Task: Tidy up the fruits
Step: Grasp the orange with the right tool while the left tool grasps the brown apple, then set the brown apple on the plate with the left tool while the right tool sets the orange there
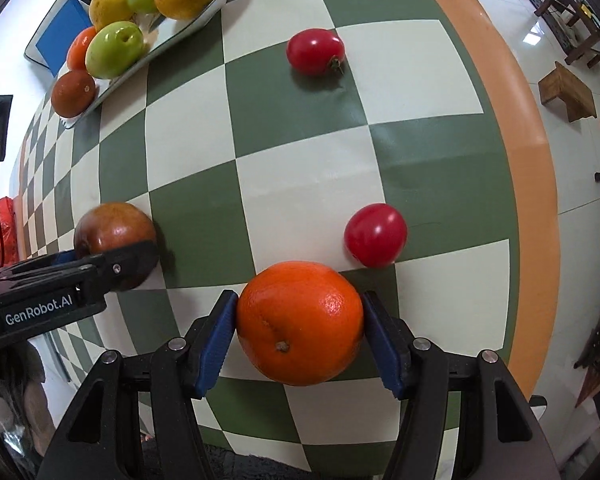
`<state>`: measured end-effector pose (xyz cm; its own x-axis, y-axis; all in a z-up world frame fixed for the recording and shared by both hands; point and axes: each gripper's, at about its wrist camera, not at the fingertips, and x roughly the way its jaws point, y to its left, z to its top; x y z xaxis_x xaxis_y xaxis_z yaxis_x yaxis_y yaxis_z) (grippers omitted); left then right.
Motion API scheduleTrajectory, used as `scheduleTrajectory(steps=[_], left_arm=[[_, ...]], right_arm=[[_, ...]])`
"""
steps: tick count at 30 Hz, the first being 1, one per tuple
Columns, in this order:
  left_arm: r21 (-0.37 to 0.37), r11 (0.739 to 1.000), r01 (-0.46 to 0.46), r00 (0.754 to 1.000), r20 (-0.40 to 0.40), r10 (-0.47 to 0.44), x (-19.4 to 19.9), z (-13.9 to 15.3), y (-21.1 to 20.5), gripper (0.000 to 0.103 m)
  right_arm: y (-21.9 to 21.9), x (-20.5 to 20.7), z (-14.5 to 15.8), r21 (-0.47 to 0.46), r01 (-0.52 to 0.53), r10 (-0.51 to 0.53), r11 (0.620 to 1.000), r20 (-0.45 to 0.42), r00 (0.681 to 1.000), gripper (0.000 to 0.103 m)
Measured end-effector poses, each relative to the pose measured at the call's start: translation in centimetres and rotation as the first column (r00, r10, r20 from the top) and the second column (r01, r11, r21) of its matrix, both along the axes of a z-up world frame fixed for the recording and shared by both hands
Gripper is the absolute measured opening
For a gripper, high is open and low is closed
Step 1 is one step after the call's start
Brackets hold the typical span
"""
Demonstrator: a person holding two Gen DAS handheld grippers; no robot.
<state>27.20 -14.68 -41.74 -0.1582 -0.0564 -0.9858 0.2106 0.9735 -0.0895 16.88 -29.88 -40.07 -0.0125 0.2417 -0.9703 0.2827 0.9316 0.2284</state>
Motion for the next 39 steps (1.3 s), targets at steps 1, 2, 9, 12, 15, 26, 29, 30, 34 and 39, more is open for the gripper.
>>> scheduleTrajectory(steps=[1,2,9,12,15,26,29,30,34,39], left_arm=[[0.002,1.000,-0.008,1.000,0.001,0.008,-0.2,0.0,0.4,0.066],[0.006,1.000,-0.019,1.000,0.000,0.019,-0.3,0.0,0.9,0.066],[0.009,0.996,-0.094,0.996,-0.010,0.094,-0.9,-0.5,3.2,0.066],[0.013,0.996,-0.093,0.996,0.001,0.093,-1.3,-0.6,3.0,0.066],[0.014,0.995,-0.094,0.996,0.004,0.094,-0.5,-0.8,3.5,0.066],[0.019,0.996,-0.086,0.996,0.006,0.086,-0.6,1.0,3.6,0.066],[0.020,0.996,-0.084,0.996,0.003,0.084,-0.7,1.1,3.6,0.066],[0.020,0.997,-0.080,0.997,0.000,0.080,-0.7,1.1,3.4,0.066],[-0.016,0.996,-0.086,0.996,0.008,0.086,-0.3,2.4,3.3,0.066],[-0.132,0.983,-0.131,0.989,0.049,0.139,1.9,7.2,3.7,0.066]], right_arm=[[0.1,0.0,0.0,-0.001,-0.002,0.002,1.000,0.002,1.000,0.065],[0.1,0.0,0.0,0.001,-0.003,0.003,1.000,0.002,1.000,0.065],[0.2,0.8,-0.1,0.004,-0.003,0.003,1.000,0.005,1.000,0.066],[0.2,1.0,-0.2,-0.001,-0.010,0.010,1.000,0.001,1.000,0.066],[-0.2,0.8,-0.2,-0.002,-0.015,0.015,1.000,-0.001,1.000,0.066],[-0.6,0.7,-0.2,0.004,-0.020,0.020,1.000,-0.021,1.000,0.066],[-0.4,0.8,0.0,-0.012,-0.040,0.039,0.999,-0.019,0.999,0.066],[-0.3,0.8,0.1,-0.020,-0.051,0.051,0.998,-0.017,0.999,0.065],[0.2,1.1,0.4,0.011,-0.069,0.069,0.998,-0.025,0.997,0.065],[-0.6,3.6,3.5,0.104,-0.018,0.014,0.994,0.030,0.999,0.065]])
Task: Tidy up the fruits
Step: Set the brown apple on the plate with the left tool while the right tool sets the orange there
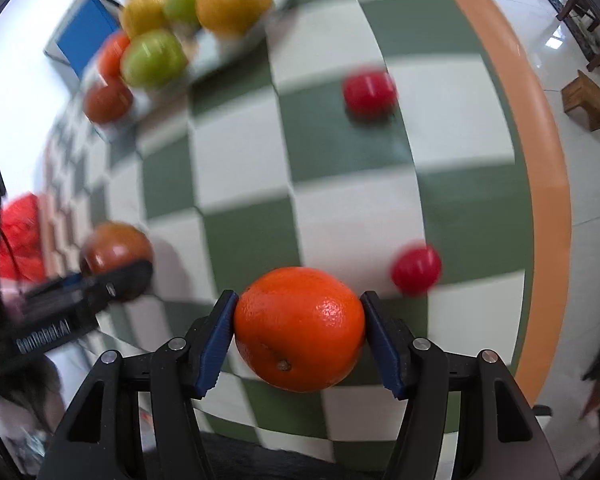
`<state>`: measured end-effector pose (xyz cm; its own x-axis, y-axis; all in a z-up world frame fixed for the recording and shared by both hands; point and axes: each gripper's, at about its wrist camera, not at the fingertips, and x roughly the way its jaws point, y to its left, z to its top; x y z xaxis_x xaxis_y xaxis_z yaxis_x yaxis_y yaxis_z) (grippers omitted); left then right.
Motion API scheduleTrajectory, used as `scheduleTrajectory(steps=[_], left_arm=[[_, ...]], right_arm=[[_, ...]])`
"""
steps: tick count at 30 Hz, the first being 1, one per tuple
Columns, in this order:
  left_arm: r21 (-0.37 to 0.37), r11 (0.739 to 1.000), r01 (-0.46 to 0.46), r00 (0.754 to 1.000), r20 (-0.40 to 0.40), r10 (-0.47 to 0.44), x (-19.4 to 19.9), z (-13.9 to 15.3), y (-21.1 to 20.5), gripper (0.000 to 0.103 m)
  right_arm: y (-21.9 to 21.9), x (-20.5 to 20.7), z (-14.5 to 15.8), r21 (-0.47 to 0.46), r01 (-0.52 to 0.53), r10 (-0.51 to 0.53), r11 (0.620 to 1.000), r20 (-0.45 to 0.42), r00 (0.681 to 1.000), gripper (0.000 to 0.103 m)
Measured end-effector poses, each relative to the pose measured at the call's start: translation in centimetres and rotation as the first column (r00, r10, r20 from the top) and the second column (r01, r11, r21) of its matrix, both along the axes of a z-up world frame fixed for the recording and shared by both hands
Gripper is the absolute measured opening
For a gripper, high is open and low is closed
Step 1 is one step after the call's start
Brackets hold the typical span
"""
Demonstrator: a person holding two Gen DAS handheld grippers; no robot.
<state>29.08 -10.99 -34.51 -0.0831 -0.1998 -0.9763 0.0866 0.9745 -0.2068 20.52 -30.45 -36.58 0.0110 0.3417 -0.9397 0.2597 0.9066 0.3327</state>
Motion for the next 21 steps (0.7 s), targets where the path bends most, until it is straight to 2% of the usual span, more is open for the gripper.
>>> scheduleTrajectory(steps=[5,7,9,11,12,15,17,21], left_arm=[[-0.104,0.992,-0.072,0.994,0.074,0.080,4.8,5.5,2.1,0.066],[-0.108,0.989,-0.104,0.988,0.099,0.115,7.7,6.8,3.5,0.066],[-0.082,0.989,-0.125,0.984,0.116,0.134,10.3,6.9,4.8,0.066],[-0.044,0.987,-0.153,0.980,0.123,0.157,12.8,6.1,6.5,0.066],[-0.011,0.986,-0.166,0.980,0.107,0.166,14.4,5.2,7.4,0.066],[0.015,0.978,-0.208,0.977,0.051,0.207,17.2,2.9,9.1,0.066],[0.025,0.972,-0.232,0.973,-0.001,0.232,18.4,0.9,10.2,0.066],[0.027,0.970,-0.243,0.968,-0.053,0.244,19.2,-1.1,10.7,0.066]], right_arm=[[-0.9,7.0,5.5,0.052,0.040,-0.047,0.998,0.143,0.989,0.065],[-1.4,10.8,7.4,0.038,0.041,-0.048,0.998,0.204,0.978,0.065],[-1.7,14.3,8.3,0.005,0.046,-0.046,0.999,0.242,0.969,0.065],[-1.4,18.2,7.9,-0.041,0.056,-0.043,0.998,0.255,0.966,0.065],[-1.5,19.7,7.6,-0.060,0.056,-0.039,0.997,0.253,0.967,0.065],[-1.7,23.5,5.8,-0.100,0.054,-0.032,0.993,0.214,0.976,0.065],[-1.6,24.6,4.7,-0.124,0.044,-0.020,0.991,0.193,0.981,0.065],[-1.1,25.6,2.2,-0.150,0.013,0.010,0.989,0.153,0.988,0.065]])
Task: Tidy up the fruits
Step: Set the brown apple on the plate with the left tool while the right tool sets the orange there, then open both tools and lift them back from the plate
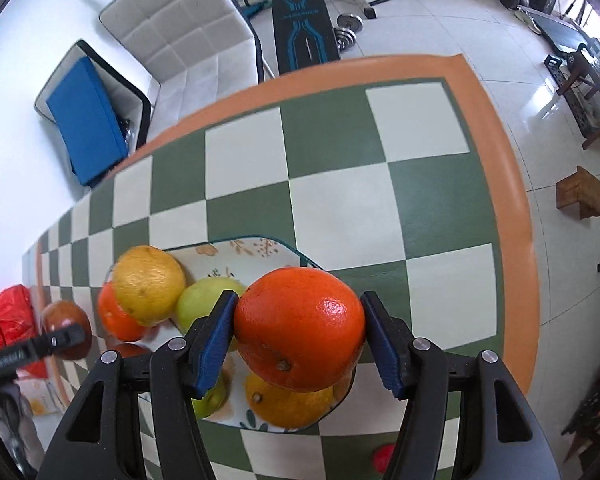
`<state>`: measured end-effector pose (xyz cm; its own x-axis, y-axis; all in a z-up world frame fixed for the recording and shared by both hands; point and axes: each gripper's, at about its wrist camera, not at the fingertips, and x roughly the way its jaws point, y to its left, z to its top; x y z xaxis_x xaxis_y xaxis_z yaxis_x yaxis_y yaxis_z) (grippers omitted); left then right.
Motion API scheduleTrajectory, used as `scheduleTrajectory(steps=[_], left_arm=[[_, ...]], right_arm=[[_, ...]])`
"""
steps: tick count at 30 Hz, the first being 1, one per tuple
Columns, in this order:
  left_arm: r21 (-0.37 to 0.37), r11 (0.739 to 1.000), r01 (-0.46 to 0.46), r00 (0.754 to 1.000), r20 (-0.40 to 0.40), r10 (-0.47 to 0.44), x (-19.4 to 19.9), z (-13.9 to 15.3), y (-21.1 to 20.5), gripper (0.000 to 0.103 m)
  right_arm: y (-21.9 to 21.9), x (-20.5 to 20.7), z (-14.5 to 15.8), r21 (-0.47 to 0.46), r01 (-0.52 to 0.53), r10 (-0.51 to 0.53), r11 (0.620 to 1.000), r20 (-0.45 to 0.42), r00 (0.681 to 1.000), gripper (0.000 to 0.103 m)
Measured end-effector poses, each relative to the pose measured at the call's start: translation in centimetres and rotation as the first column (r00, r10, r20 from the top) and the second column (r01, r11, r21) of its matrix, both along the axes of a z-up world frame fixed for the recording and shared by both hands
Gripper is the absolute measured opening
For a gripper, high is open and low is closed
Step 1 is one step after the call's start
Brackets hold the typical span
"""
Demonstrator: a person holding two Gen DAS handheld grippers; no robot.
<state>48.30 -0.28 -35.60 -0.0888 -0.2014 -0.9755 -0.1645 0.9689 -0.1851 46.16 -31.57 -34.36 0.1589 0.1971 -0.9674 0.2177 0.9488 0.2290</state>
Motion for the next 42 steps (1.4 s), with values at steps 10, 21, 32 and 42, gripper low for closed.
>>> scheduleTrajectory(steps=[10,21,32,42], left_arm=[[-0.098,0.993,-0.066,0.997,-0.056,0.061,-0.6,-1.2,0.9,0.077],[-0.004,1.000,0.005,0.999,0.050,-0.005,-0.7,1.2,0.0,0.092],[0.176,0.981,0.087,0.969,0.211,-0.124,-5.8,5.0,-2.9,0.092],[0.216,0.971,0.107,0.933,0.315,-0.173,-12.7,8.5,-4.9,0.092]], right_arm=[[-0.1,0.4,-1.2,0.032,0.002,0.000,0.999,-0.045,0.999,0.071],[-0.1,-0.9,0.8,-0.010,-0.002,0.002,1.000,-0.014,1.000,0.090],[3.0,-6.4,5.4,-0.155,-0.066,0.083,0.986,0.108,0.991,0.094],[4.0,-12.9,9.3,-0.208,-0.045,0.087,0.977,0.195,0.977,0.094]])
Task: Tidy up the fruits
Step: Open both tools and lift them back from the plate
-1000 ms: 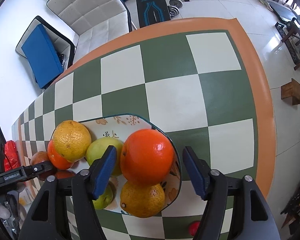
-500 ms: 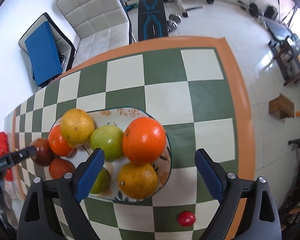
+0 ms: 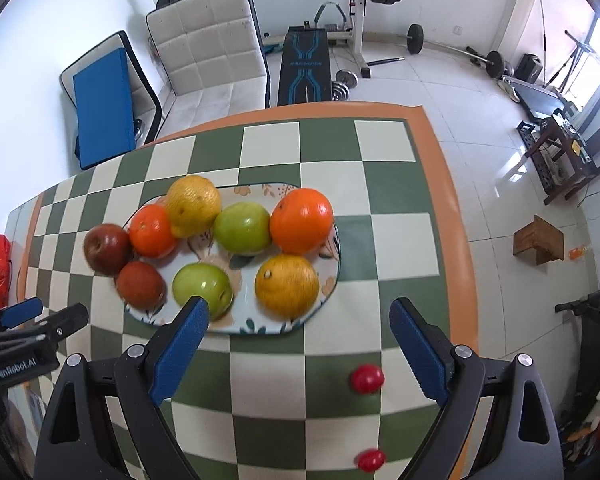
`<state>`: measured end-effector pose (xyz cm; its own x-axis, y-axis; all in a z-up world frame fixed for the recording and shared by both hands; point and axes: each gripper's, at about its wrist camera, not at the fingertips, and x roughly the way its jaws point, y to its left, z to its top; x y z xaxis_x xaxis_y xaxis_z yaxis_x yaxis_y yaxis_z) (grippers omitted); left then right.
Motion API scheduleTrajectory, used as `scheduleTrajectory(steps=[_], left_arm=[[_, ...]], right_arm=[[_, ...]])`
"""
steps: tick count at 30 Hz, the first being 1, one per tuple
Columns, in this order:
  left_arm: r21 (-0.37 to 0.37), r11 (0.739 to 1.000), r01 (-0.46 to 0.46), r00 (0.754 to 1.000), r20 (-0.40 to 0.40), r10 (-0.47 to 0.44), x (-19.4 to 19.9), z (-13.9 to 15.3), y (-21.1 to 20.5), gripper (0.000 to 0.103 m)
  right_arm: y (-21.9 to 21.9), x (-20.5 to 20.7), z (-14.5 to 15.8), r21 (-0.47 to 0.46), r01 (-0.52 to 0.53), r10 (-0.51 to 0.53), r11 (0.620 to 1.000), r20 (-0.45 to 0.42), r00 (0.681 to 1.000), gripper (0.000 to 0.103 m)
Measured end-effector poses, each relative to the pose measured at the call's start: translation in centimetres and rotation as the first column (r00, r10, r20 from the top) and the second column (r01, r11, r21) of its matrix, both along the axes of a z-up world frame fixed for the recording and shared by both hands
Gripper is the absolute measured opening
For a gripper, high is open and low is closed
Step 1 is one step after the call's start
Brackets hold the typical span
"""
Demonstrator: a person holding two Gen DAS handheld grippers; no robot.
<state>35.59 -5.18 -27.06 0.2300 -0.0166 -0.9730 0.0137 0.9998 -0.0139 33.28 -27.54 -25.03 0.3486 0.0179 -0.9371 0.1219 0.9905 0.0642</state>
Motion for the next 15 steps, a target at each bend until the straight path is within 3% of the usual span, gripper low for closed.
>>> scheduleTrajectory(steps=[15], left_arm=[[-0.008,0.999,0.040,0.980,0.197,-0.038,-8.0,9.1,-1.1,0.092]], right_arm=[[-0.2,-8.9,8.8,0.019,0.020,-0.022,1.000,0.146,0.989,0.094]])
